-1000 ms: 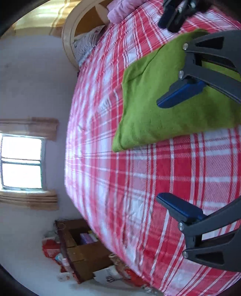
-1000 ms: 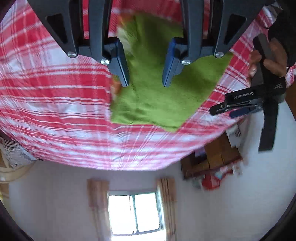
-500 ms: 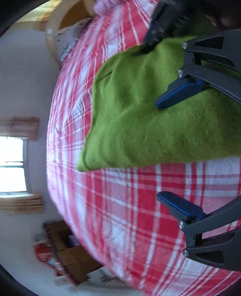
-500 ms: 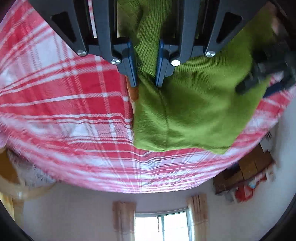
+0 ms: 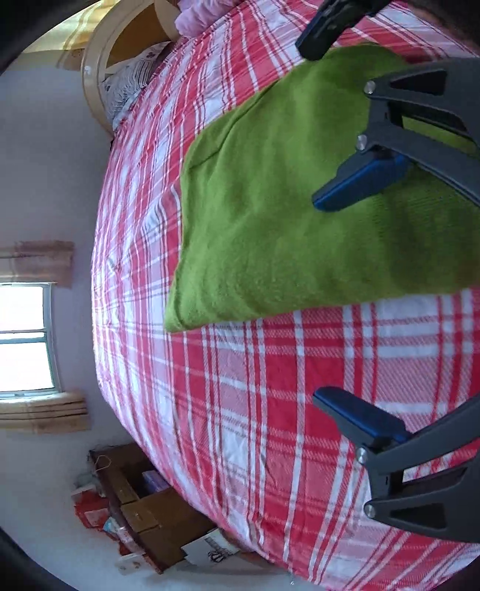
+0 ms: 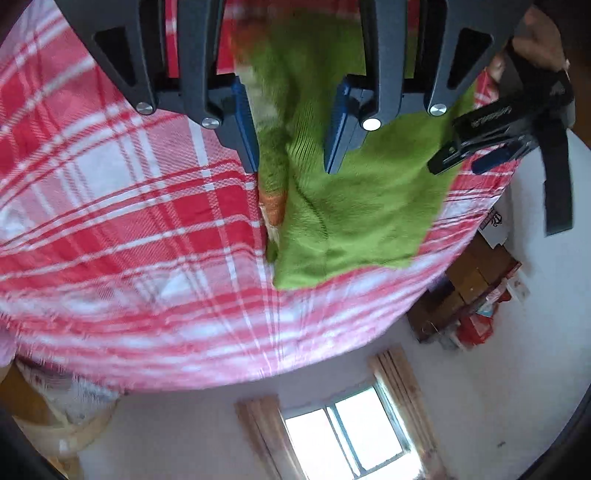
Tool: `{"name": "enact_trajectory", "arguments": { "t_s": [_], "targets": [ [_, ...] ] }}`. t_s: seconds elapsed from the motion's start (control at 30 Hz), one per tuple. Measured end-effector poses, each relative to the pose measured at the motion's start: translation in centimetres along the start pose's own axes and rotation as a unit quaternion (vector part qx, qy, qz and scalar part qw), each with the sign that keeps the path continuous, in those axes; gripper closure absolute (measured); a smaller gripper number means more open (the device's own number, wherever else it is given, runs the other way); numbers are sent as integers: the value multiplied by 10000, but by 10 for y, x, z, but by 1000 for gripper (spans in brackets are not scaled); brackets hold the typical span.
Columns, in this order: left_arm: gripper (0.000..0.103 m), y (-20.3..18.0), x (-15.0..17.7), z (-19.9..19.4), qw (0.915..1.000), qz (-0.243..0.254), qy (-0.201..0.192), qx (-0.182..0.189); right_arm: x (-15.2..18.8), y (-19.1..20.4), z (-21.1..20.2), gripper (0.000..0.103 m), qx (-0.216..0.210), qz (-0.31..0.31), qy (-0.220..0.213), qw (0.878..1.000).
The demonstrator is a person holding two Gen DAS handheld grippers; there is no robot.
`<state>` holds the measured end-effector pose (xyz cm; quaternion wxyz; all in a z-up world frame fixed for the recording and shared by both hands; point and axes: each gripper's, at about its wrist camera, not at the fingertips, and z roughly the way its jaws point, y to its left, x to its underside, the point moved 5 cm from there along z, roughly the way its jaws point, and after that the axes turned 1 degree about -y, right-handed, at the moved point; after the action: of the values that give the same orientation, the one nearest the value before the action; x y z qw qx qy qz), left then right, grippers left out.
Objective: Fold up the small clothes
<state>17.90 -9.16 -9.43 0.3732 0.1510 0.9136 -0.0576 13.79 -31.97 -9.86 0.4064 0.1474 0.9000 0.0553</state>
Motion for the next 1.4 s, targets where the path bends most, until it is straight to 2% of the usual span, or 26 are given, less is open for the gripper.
{"name": "enact_trajectory", "arguments": {
  "t_s": [0.1,0.23,0.37,0.47,0.57,0.67,0.73,0.8,0.87,0.9,1.0,1.13,1.2,1.3,1.4],
  "targets": [
    [5,-2,4,-11,9999,107,-46,-100,14,17,-10,66,125,-464,21,9988],
    [5,-5,19,-21,9998,175,34,-103,42,19,7,65,237,-593,508,9967],
    [5,-5,40,-21,9991,332,110,-223,51,16,1,65,342,-616,351,9969],
    [5,1,51,-28,9996,197,218,-11,57,15,-8,63,380,-665,380,9963],
    [5,9,63,-35,9984,157,386,370,62,13,-23,61,300,-673,436,9963],
    [5,24,66,-46,9955,-115,436,828,64,4,-44,61,-65,-399,432,9982],
    [5,35,53,-55,9951,-229,197,944,55,-3,-60,61,-283,-179,216,9992],
    [5,41,37,-61,9954,-272,-79,919,37,-10,-69,55,-378,-8,0,9993],
    [5,47,16,-60,9941,-393,-312,964,18,-15,-71,33,-605,181,-152,9979],
    [5,50,6,-57,9926,-496,-360,1053,8,-17,-69,31,-720,278,-219,9968],
    [5,52,-17,-35,9865,-806,-331,1389,-17,-17,-45,31,-945,360,-175,9947],
    [5,44,-33,15,9839,-983,50,1492,-32,-4,1,31,-811,-139,109,9966],
    [6,38,-35,30,9848,-991,108,1424,-37,2,24,31,-800,-319,234,9960],
    [6,32,-30,43,9788,-1167,252,1662,-41,3,55,31,-848,-426,408,9947],
    [6,26,-20,61,9775,-1176,523,1670,-39,2,84,31,-1122,-288,707,9908]
  ]
}}
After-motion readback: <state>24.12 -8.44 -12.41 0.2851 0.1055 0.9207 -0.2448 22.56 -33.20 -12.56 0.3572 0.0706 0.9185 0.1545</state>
